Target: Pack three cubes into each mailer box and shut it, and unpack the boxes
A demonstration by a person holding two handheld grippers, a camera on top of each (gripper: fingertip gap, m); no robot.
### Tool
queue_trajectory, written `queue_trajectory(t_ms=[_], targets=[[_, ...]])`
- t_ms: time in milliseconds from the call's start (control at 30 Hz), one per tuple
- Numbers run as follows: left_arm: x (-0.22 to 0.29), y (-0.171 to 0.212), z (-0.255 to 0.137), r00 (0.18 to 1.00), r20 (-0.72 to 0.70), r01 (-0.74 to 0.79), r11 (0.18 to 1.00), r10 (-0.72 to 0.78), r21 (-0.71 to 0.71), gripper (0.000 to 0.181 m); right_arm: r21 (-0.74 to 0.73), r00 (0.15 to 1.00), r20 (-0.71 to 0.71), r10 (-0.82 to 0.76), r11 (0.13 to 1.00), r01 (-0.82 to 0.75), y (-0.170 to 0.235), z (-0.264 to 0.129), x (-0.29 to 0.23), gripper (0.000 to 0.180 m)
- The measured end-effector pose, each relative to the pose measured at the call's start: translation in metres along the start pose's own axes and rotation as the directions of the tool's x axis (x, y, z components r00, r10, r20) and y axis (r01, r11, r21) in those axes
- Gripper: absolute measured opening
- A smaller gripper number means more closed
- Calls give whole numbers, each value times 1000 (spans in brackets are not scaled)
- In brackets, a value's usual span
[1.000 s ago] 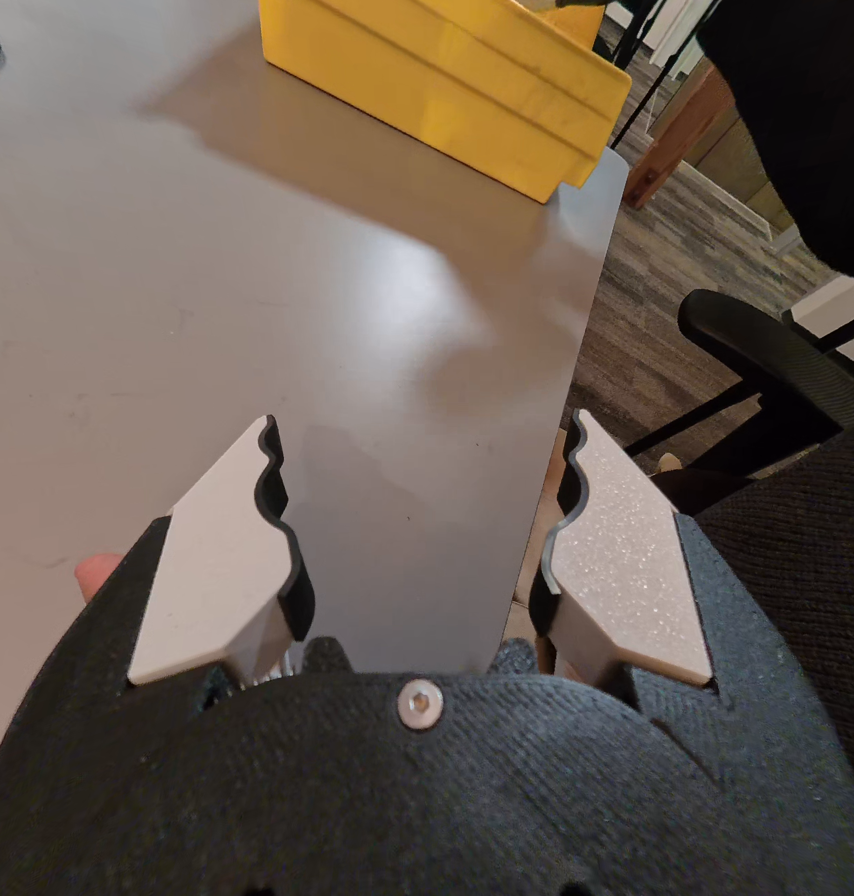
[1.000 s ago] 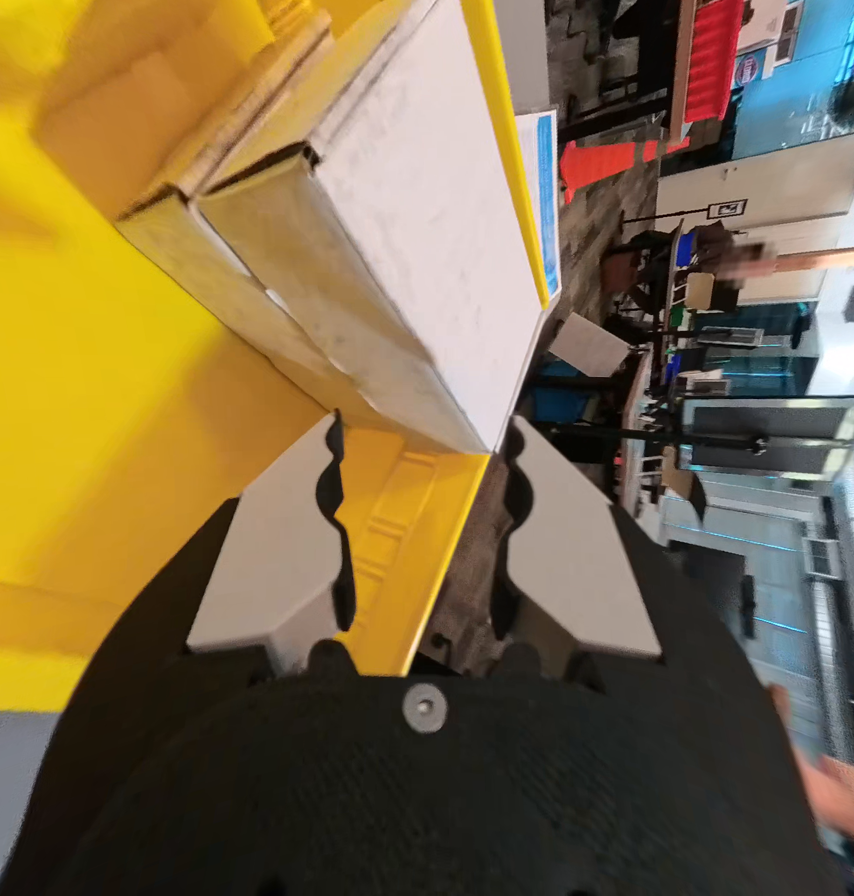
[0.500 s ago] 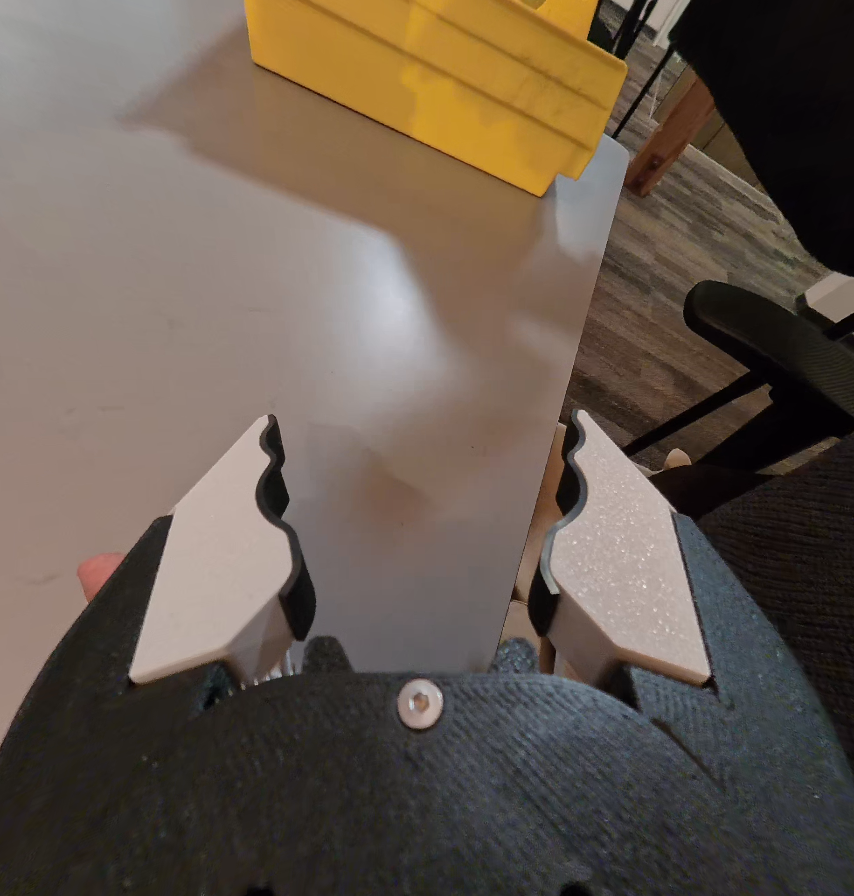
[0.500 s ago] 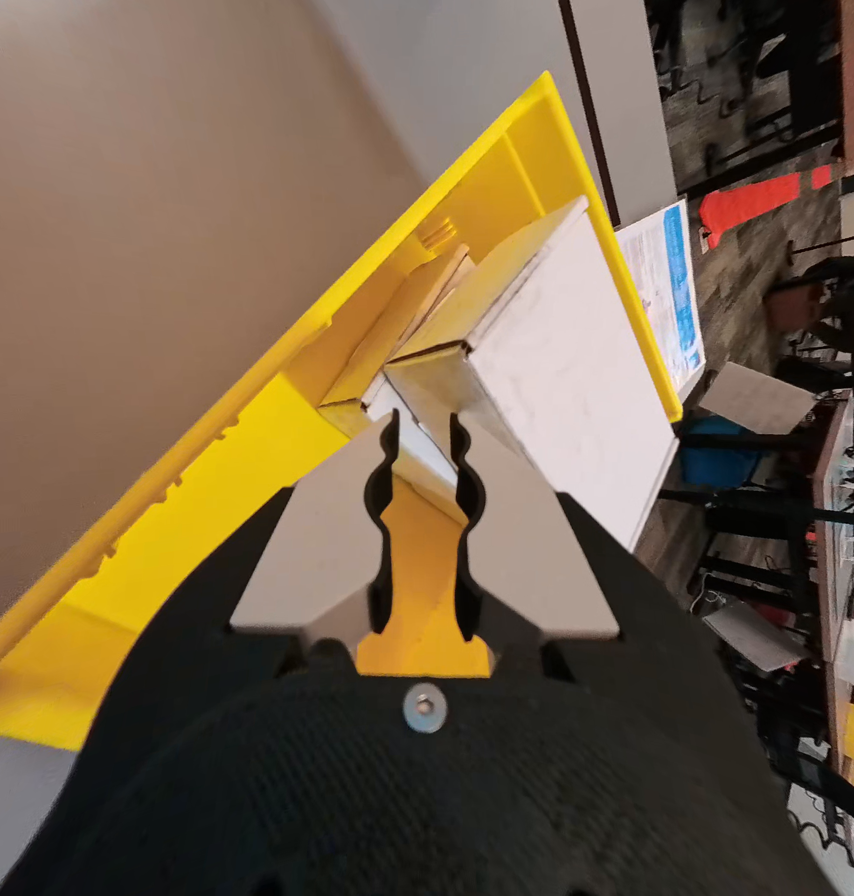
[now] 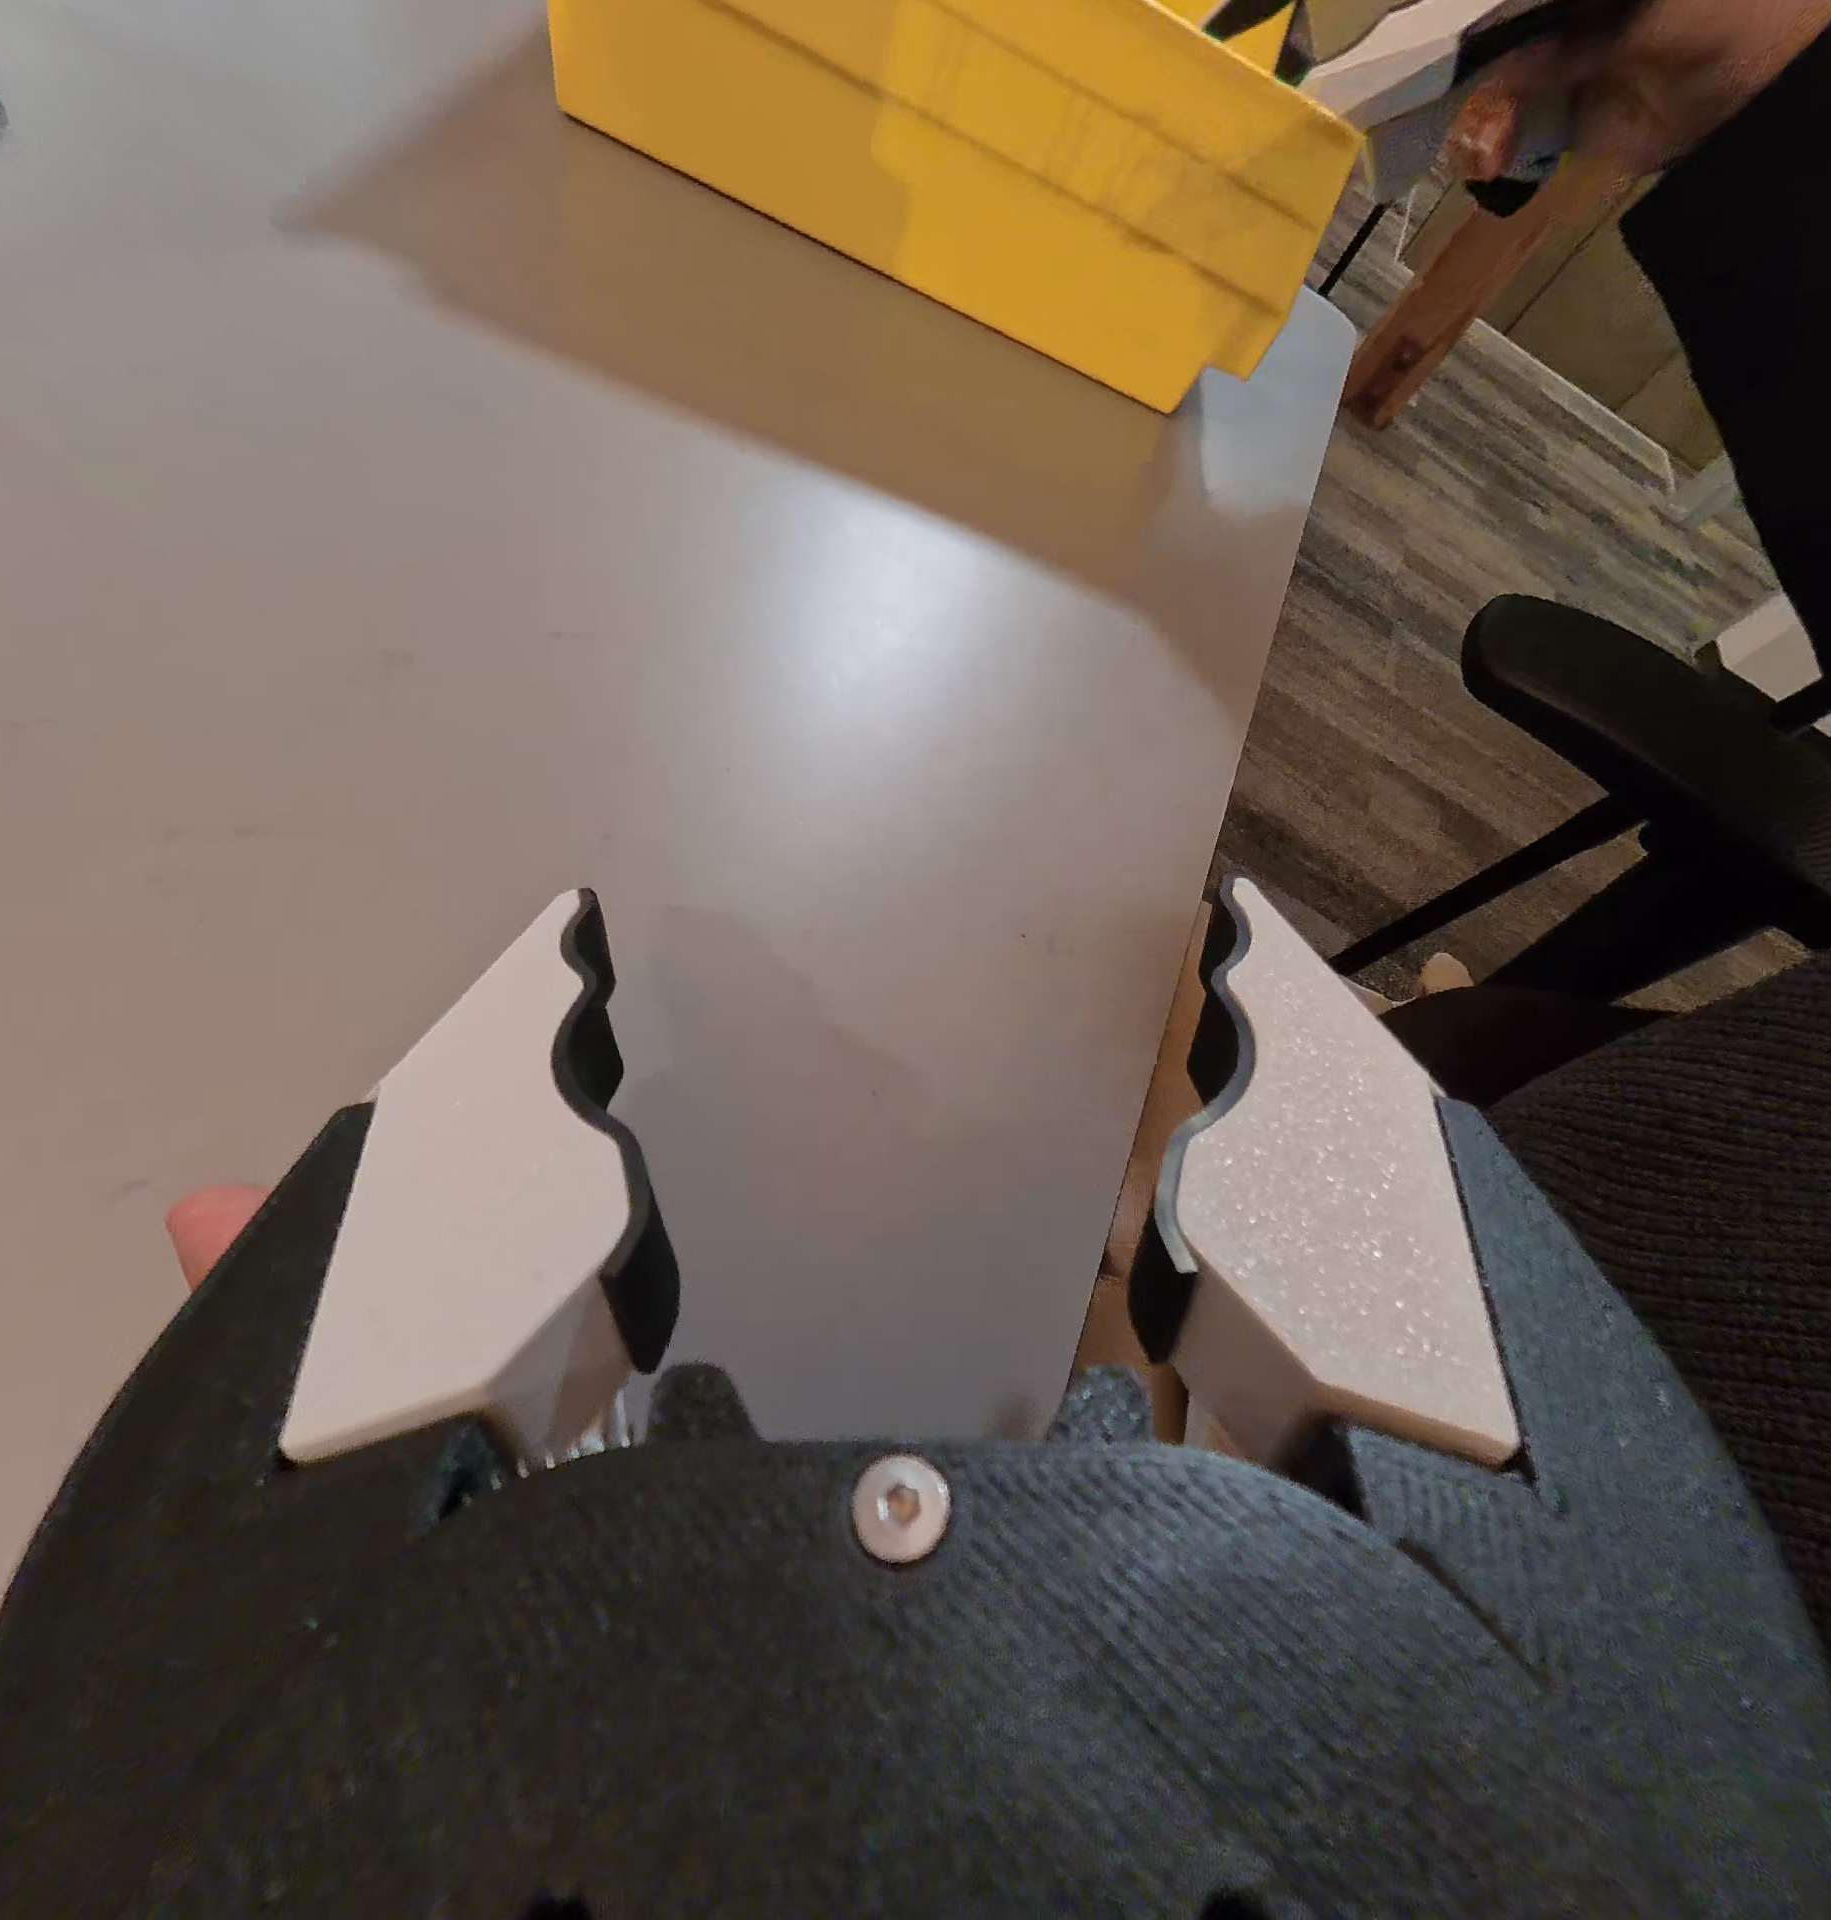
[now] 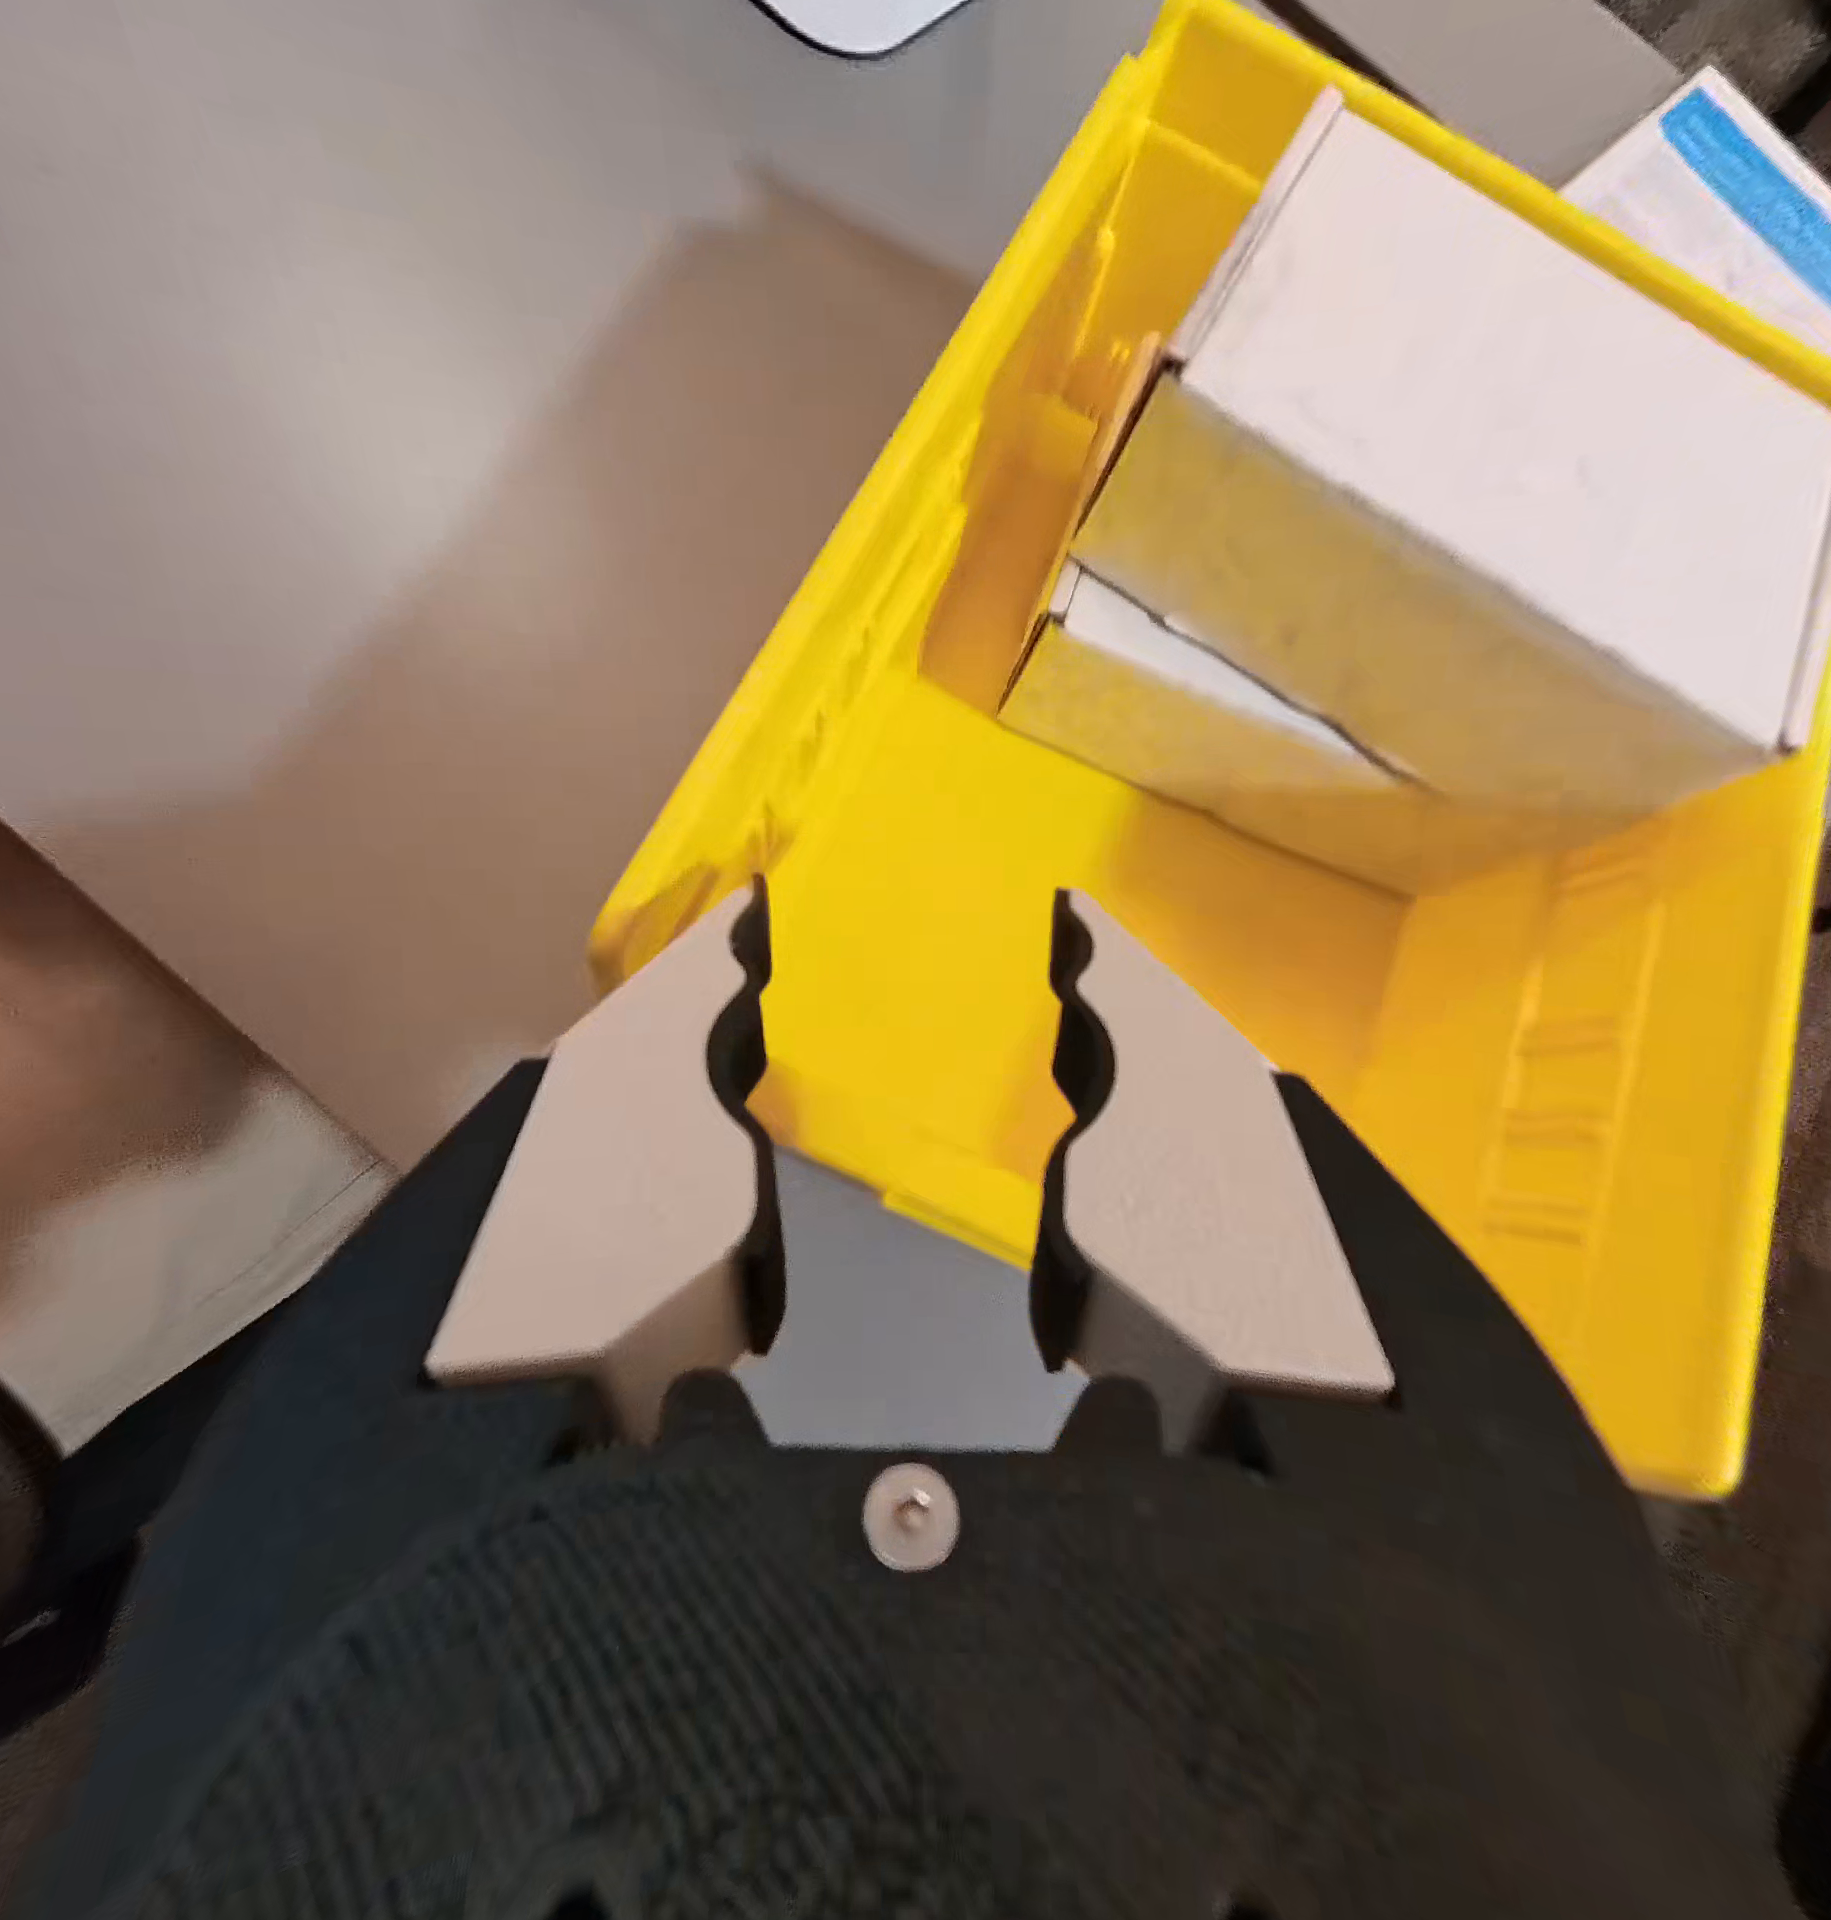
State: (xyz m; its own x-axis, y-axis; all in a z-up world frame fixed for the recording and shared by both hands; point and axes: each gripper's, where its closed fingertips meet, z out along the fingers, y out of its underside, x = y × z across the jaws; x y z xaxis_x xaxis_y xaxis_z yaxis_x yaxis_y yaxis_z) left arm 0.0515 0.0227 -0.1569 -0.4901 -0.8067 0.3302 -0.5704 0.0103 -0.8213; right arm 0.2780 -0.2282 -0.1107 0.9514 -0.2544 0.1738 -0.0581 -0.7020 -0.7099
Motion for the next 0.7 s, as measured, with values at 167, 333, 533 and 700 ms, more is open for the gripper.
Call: queue_trajectory(t_ms=[167, 333, 533, 700], targets=[[2, -1, 2, 1000, -11, 0, 1000, 0, 0, 112, 19, 996, 36, 80, 997, -81, 10, -9, -22, 41], [3, -2, 4, 1000, -17, -6, 1000, 6, -2, 112, 6, 994, 73, 76, 997, -77, 10, 9, -48, 25], [4, -2, 5, 1000, -18, -18, 1000, 18, -6, 112, 73, 973, 225, 50, 995, -68, -24, 31, -96, 71], [4, -4, -1, 1000, -22, -3, 1000, 3, 9, 108, 204, 996, -64, 58, 978, -44, -51, 26, -63, 73]])
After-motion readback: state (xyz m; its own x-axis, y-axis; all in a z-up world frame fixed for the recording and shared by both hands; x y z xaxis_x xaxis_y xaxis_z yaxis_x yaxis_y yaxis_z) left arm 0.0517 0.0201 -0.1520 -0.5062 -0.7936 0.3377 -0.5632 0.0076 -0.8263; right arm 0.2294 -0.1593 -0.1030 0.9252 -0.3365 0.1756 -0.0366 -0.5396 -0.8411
